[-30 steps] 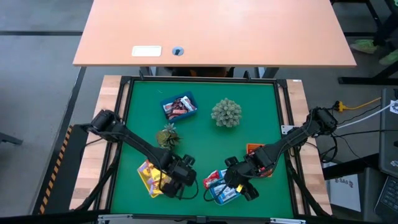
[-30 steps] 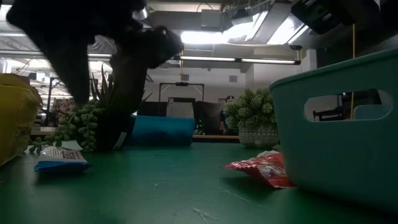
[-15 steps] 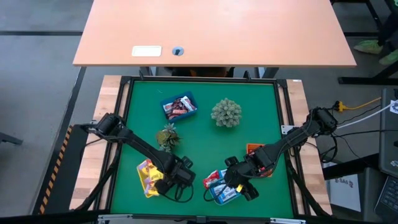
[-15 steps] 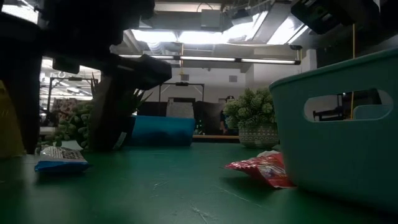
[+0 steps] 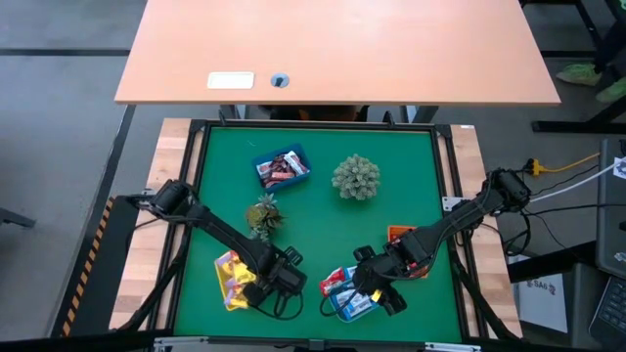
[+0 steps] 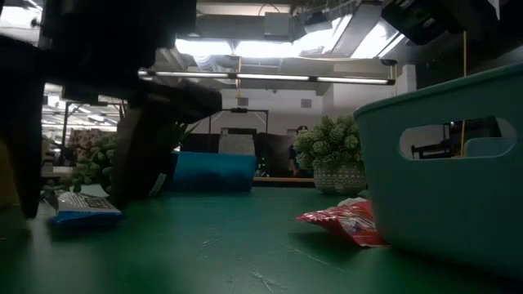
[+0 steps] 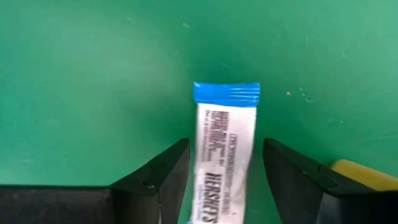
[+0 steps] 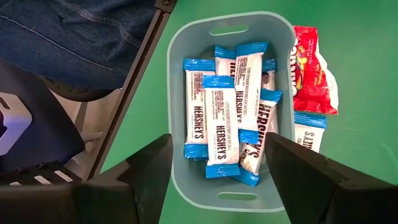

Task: Sort candy
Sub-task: Put the white-blue chocolate into the light blue bin

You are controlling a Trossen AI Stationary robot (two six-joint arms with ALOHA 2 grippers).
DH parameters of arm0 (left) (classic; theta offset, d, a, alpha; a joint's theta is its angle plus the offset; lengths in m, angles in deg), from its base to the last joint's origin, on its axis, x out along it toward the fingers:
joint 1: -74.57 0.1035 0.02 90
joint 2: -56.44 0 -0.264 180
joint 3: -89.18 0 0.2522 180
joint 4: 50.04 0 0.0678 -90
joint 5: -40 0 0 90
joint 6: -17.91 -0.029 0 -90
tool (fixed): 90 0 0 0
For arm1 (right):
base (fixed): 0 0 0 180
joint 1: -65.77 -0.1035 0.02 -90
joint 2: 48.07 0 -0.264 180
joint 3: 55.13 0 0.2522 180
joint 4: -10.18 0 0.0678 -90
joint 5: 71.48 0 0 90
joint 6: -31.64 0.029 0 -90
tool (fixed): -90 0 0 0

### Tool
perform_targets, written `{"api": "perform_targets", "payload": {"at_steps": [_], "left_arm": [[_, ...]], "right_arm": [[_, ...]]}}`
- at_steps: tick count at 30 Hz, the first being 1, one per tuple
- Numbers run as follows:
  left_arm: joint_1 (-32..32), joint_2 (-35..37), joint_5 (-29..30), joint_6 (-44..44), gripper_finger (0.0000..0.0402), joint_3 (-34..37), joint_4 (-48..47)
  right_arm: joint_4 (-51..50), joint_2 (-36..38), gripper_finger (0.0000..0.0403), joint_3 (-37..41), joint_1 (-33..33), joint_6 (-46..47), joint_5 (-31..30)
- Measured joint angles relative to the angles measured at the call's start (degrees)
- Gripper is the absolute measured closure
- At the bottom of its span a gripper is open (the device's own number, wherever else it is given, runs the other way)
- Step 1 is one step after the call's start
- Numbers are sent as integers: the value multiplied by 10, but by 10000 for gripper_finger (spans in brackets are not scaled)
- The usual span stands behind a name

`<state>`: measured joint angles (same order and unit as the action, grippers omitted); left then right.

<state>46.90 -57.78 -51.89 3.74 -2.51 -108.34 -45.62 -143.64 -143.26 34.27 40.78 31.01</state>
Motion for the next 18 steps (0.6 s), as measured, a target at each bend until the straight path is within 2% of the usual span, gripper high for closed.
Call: {"api": "perform_targets", "payload": {"at_steps": [9,18], "left_arm": [[-1,-14,9,1,220,-1,6],[0,-14,8,8,282,0,13]], "right_arm": [[-1,0,150,0,0,0,0],[0,0,150,0,0,15,10]]}}
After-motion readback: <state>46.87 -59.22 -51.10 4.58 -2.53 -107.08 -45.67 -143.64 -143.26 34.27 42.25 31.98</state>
